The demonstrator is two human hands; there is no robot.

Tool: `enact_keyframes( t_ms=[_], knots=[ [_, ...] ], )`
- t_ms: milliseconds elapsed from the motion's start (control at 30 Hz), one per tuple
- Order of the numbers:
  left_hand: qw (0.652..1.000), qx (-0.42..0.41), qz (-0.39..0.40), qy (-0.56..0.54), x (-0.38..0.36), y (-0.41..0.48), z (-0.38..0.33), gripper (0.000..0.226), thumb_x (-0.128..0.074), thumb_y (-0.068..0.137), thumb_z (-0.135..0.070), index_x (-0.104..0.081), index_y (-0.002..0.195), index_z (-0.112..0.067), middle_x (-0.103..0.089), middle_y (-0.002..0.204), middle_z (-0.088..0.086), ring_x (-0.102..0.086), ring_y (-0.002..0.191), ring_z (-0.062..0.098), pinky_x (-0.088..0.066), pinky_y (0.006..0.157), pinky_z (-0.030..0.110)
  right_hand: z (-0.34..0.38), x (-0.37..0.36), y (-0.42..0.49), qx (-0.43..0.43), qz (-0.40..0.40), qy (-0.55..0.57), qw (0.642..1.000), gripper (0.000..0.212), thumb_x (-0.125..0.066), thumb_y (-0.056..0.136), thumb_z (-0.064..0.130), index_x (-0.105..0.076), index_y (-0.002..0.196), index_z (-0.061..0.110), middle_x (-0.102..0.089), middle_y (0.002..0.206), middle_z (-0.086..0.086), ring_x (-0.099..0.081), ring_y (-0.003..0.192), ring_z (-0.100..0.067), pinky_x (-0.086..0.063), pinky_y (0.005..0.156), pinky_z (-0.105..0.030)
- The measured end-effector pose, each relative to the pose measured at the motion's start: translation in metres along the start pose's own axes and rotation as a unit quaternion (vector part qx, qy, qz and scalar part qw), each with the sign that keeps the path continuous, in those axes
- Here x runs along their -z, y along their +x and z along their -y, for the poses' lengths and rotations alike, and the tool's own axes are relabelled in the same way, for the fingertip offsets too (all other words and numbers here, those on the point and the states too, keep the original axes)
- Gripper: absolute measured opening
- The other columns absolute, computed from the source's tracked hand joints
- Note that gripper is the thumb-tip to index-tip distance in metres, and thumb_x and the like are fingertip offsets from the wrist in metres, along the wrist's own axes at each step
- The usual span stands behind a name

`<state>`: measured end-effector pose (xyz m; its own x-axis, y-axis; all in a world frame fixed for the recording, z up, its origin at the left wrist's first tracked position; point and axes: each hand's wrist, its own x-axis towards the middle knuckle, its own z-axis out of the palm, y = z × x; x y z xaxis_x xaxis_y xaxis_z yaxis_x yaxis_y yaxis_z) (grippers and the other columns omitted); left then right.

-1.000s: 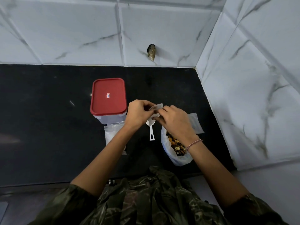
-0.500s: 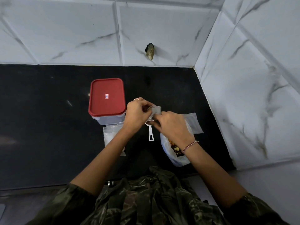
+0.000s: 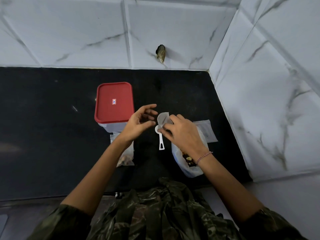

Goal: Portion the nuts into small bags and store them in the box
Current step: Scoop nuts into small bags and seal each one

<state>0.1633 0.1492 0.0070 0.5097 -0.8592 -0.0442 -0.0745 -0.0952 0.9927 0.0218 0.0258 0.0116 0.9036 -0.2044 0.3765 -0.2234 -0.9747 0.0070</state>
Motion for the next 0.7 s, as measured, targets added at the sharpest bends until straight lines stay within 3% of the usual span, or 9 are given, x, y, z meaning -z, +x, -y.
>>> enact_keyframes(
  t_ms=[100,200,333,433,500,600,633,700],
  knots=[
    [0.989,-0.029,0.078,0.122,0.006,-0.004,0.021,0.089,-0.071,0.064,-0.034,-0.027,0.142,-0.04,-0.043,0.14,-0.005,-0.039,0.131,0.01,-0.038,0.105,0.03,-0.005,0.001,0.0,0.069,0.039,0.025,0.997,0.021,-0.061,0.088,0.039,-0.068,0.086,0.019,-0.06,0.09,-0.002,-0.054,0.08,-0.013,-0.041,0.06,-0.023],
    [0.973,-0.079,0.076,0.204,-0.002,-0.006,0.035,0.102,-0.074,0.061,-0.043,-0.018,0.146,-0.038,-0.035,0.147,-0.008,-0.032,0.136,0.01,-0.029,0.111,0.028,-0.008,0.002,0.003,0.128,0.082,0.043,0.987,0.021,-0.06,0.088,0.035,-0.069,0.092,0.017,-0.062,0.099,-0.005,-0.056,0.089,-0.018,-0.051,0.065,-0.031],
    [0.971,-0.136,0.006,0.197,-0.013,-0.008,0.044,0.076,-0.076,0.065,-0.048,-0.043,0.132,-0.033,-0.052,0.132,-0.004,-0.046,0.124,0.012,-0.042,0.104,0.036,-0.004,0.009,0.006,0.157,0.133,0.075,0.976,0.025,-0.061,0.089,0.033,-0.067,0.105,0.014,-0.061,0.111,-0.009,-0.054,0.102,-0.022,-0.053,0.076,-0.036],
    [0.978,-0.129,-0.046,0.16,-0.018,-0.011,0.048,0.06,-0.077,0.067,-0.043,-0.055,0.118,-0.023,-0.061,0.114,-0.003,-0.058,0.107,0.011,-0.05,0.091,0.038,0.0,0.013,0.007,0.152,0.141,0.112,0.972,0.033,-0.066,0.085,0.032,-0.065,0.111,0.012,-0.058,0.12,-0.009,-0.053,0.106,-0.021,-0.051,0.081,-0.029],
    [0.982,-0.115,-0.064,0.134,-0.021,-0.014,0.051,0.057,-0.077,0.068,-0.041,-0.058,0.115,-0.015,-0.063,0.109,0.0,-0.061,0.102,0.013,-0.053,0.087,0.038,0.001,0.015,0.005,0.1,0.125,0.217,0.963,0.036,-0.07,0.08,0.031,-0.067,0.112,0.015,-0.058,0.121,-0.006,-0.052,0.108,-0.018,-0.047,0.082,-0.023],
    [0.983,-0.106,-0.092,0.12,-0.023,-0.02,0.055,0.049,-0.076,0.074,-0.033,-0.058,0.114,-0.012,-0.063,0.107,0.0,-0.061,0.1,0.014,-0.052,0.084,0.033,0.004,0.015,0.001,-0.09,0.057,0.438,0.893,0.023,-0.063,0.087,0.028,-0.068,0.108,0.02,-0.06,0.113,0.003,-0.055,0.104,-0.007,-0.048,0.081,-0.019],
    [0.982,-0.103,-0.1,0.12,-0.024,-0.022,0.056,0.047,-0.076,0.074,-0.03,-0.057,0.114,-0.012,-0.064,0.108,-0.002,-0.06,0.101,0.013,-0.051,0.084,0.03,0.005,0.01,0.0,-0.157,0.017,0.449,0.88,0.02,-0.059,0.09,0.028,-0.068,0.106,0.02,-0.061,0.107,0.005,-0.057,0.099,-0.005,-0.049,0.078,-0.02],
    [0.984,-0.093,-0.104,0.114,-0.027,-0.027,0.058,0.049,-0.073,0.074,-0.03,-0.054,0.116,-0.012,-0.064,0.11,-0.003,-0.06,0.103,0.011,-0.049,0.087,0.027,0.002,-0.006,-0.003,-0.253,0.015,0.33,0.909,0.02,-0.053,0.094,0.031,-0.067,0.106,0.022,-0.061,0.104,0.006,-0.057,0.096,-0.007,-0.05,0.077,-0.023]
  ],
)
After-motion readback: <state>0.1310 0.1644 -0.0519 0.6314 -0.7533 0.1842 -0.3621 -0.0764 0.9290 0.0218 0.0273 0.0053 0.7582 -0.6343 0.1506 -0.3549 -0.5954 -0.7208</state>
